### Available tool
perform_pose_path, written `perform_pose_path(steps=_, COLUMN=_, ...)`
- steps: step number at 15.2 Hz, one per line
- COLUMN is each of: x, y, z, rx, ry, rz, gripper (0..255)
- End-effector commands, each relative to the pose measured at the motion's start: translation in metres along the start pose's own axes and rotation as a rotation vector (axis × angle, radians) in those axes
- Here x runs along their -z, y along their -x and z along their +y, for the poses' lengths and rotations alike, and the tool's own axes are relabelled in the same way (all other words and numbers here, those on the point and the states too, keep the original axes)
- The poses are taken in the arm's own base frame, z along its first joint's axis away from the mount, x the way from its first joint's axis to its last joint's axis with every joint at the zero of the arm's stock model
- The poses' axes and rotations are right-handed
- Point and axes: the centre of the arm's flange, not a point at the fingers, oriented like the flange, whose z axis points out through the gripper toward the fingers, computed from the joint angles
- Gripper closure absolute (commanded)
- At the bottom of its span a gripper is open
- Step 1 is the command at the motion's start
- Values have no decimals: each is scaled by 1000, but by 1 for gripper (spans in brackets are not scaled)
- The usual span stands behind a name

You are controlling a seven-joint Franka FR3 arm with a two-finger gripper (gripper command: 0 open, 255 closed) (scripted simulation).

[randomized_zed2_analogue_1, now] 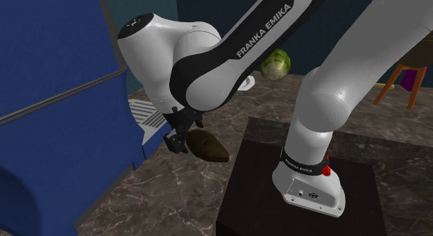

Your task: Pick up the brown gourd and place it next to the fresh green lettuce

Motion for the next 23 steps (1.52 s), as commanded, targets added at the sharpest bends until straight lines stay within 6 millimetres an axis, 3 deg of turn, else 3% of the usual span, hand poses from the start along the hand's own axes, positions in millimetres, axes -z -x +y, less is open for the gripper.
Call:
perform_pose_path(steps=1, x=0, y=0, z=0, rx=0, ry=0, rz=0, gripper=0)
perform_pose_path(steps=2, x=0, y=0, z=0, rx=0, ry=0, rz=0, gripper=0)
perform_pose_path(steps=3, x=0, y=0, z=0, rx=0, ry=0, rz=0, gripper=255)
perform_pose_path(steps=12, x=0, y=0, z=0, rx=0, ry=0, rz=0, gripper=255)
perform_pose_path(steps=23, x=54, y=1, z=20, rx=0, ry=0, rz=0, gripper=255)
